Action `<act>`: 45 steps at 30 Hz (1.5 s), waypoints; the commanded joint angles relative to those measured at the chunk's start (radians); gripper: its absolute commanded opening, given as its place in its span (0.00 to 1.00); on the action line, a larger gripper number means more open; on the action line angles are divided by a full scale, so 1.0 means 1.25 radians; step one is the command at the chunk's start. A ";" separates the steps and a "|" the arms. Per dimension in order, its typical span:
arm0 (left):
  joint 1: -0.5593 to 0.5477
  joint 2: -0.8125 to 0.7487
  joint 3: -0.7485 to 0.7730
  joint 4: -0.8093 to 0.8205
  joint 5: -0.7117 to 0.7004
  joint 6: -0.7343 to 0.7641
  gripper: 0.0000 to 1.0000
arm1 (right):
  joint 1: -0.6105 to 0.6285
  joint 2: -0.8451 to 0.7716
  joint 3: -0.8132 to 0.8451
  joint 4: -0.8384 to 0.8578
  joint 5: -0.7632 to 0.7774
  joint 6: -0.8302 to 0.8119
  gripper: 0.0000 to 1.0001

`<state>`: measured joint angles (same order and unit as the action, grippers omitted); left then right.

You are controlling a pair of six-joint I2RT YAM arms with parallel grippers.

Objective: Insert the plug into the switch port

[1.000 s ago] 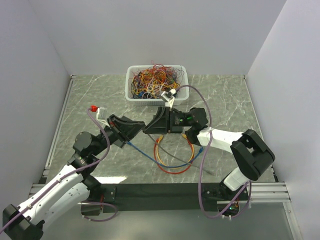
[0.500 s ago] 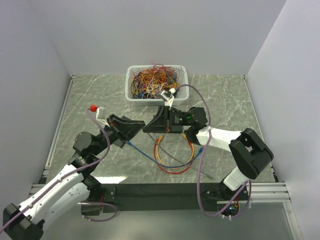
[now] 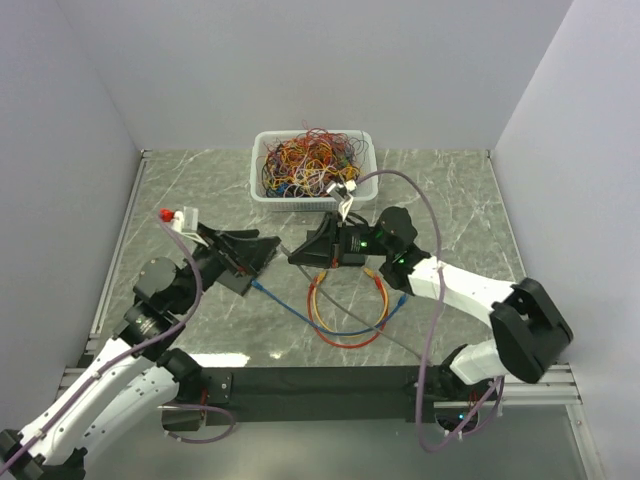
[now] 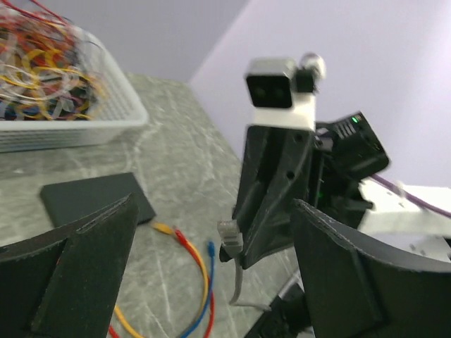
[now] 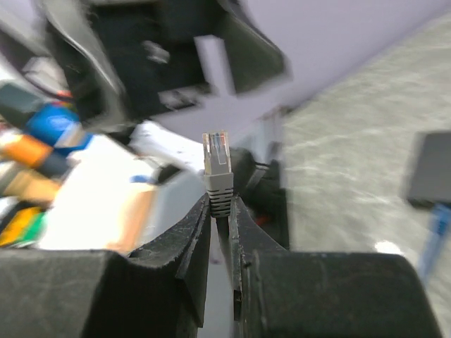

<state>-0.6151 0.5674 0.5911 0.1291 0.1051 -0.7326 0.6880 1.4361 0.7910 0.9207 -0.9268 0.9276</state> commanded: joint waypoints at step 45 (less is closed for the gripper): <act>0.510 0.533 -0.065 0.149 0.069 -0.052 0.84 | 0.284 0.270 0.370 -0.852 0.888 -0.603 0.00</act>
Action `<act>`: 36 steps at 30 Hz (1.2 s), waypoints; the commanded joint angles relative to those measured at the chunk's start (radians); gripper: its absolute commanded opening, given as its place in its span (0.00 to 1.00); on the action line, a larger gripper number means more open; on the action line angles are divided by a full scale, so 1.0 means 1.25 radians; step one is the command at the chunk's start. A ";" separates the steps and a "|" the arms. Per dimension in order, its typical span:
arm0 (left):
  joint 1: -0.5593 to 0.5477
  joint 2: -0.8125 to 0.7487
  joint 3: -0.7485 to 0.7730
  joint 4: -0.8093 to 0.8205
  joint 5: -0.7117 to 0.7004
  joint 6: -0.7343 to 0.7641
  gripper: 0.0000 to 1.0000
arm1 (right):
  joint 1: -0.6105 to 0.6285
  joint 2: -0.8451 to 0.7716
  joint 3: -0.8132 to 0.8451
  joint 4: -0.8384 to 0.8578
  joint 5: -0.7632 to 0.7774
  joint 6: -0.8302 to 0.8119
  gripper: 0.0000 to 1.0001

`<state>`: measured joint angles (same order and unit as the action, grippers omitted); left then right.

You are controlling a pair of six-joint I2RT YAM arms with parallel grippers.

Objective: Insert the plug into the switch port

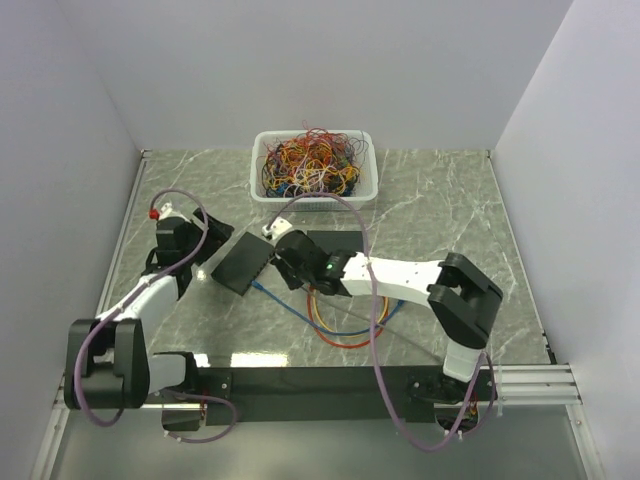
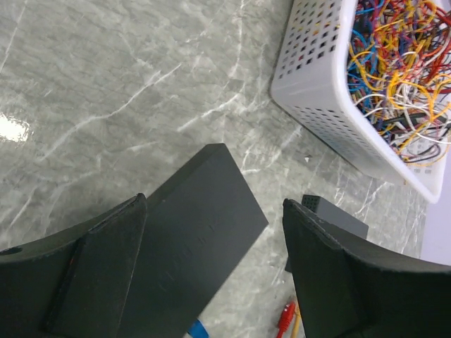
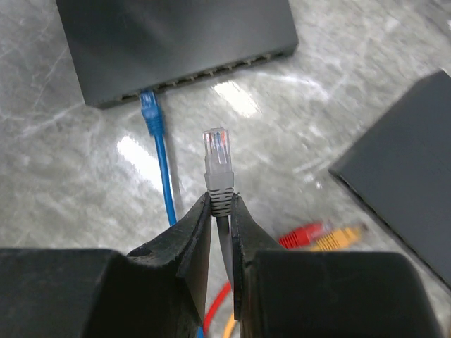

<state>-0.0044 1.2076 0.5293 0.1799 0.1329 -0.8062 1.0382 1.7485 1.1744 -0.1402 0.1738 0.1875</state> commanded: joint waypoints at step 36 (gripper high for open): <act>0.008 0.294 -0.018 0.282 0.188 -0.010 0.72 | 0.010 0.279 0.248 -0.066 0.008 -0.054 0.00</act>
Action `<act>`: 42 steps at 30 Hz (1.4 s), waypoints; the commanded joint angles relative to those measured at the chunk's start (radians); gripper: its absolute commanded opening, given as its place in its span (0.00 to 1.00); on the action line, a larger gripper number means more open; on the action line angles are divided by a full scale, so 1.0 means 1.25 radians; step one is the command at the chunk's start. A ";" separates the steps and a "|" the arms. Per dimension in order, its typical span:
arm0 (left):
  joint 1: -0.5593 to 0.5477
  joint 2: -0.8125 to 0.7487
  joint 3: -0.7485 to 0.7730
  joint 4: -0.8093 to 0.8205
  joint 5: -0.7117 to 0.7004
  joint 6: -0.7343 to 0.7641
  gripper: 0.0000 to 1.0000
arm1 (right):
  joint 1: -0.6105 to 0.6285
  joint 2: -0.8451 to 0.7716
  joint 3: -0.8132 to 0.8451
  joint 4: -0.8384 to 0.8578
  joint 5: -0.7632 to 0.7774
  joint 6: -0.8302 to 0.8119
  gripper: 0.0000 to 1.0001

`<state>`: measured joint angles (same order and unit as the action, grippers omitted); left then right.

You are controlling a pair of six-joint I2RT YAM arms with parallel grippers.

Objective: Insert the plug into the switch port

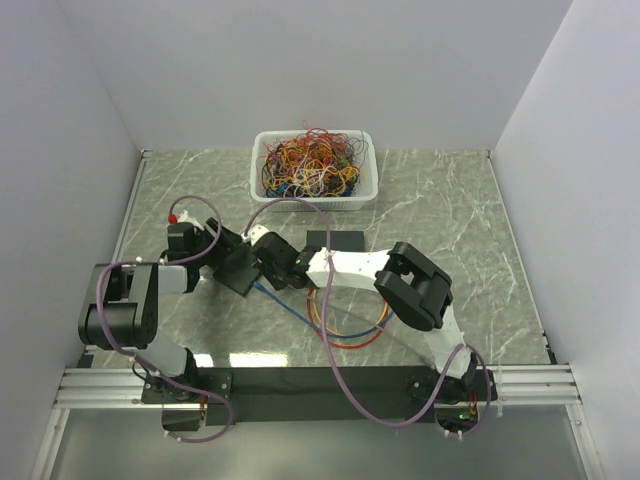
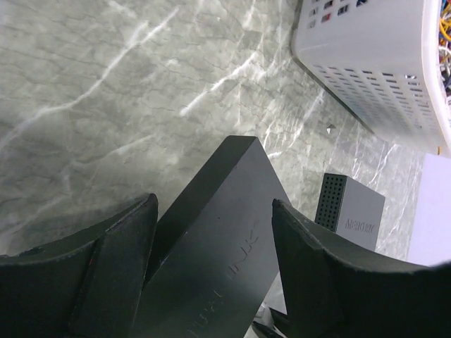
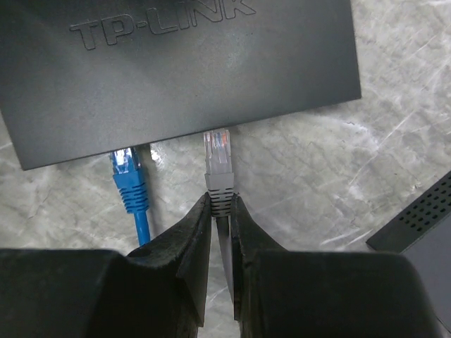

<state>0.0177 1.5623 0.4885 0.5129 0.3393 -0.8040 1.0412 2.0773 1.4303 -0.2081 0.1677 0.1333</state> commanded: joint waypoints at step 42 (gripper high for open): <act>-0.077 0.047 0.051 -0.043 -0.030 0.021 0.69 | 0.054 0.051 0.136 -0.057 0.191 -0.028 0.00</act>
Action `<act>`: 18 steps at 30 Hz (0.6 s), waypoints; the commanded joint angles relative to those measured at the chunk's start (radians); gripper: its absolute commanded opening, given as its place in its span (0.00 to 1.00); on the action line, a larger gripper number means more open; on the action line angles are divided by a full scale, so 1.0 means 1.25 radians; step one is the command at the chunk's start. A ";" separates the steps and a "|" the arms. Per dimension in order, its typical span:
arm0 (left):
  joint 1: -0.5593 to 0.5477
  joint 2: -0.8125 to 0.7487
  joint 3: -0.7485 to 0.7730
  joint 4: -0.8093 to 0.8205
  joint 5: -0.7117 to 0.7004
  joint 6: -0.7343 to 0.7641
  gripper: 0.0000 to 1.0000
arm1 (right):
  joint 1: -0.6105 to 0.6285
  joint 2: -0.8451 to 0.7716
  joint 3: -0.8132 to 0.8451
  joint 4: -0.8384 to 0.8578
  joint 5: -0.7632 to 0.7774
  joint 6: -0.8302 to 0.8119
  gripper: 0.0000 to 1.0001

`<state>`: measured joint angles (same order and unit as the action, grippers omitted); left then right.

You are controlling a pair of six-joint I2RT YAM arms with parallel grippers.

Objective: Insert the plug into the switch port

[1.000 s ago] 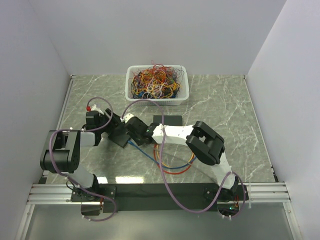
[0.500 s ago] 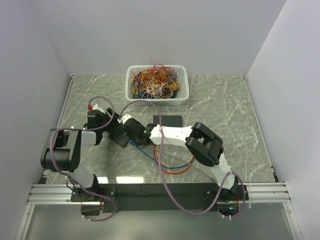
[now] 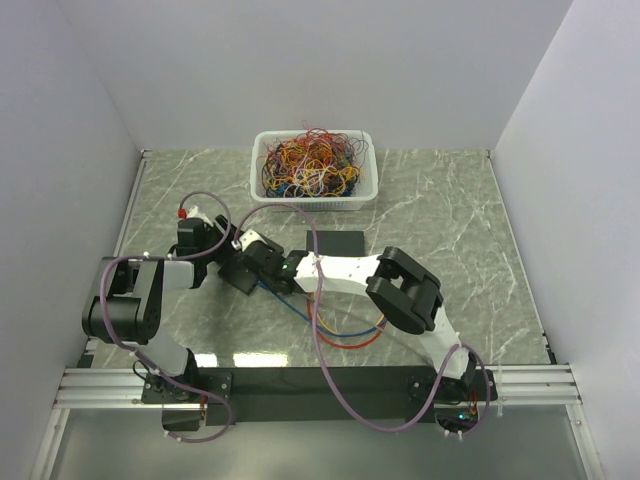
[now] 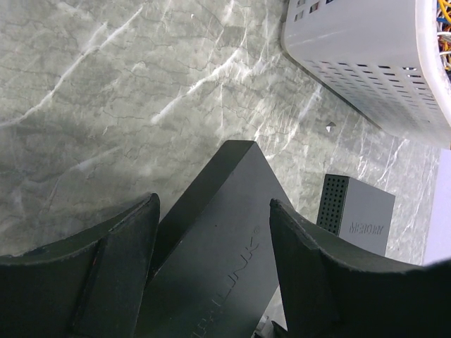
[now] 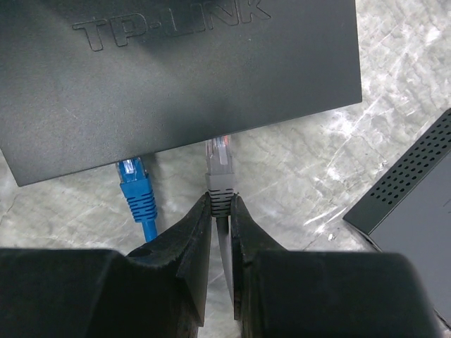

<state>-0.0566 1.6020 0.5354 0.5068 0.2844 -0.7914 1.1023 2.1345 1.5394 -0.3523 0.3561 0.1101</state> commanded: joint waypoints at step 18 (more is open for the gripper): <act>-0.028 0.056 0.053 -0.074 0.061 0.042 0.70 | 0.014 -0.091 -0.109 0.247 -0.005 -0.115 0.00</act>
<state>-0.0650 1.6386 0.5808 0.4896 0.2955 -0.7620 1.1042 2.1086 1.4376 -0.1967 0.3836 0.0162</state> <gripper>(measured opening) 0.697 0.194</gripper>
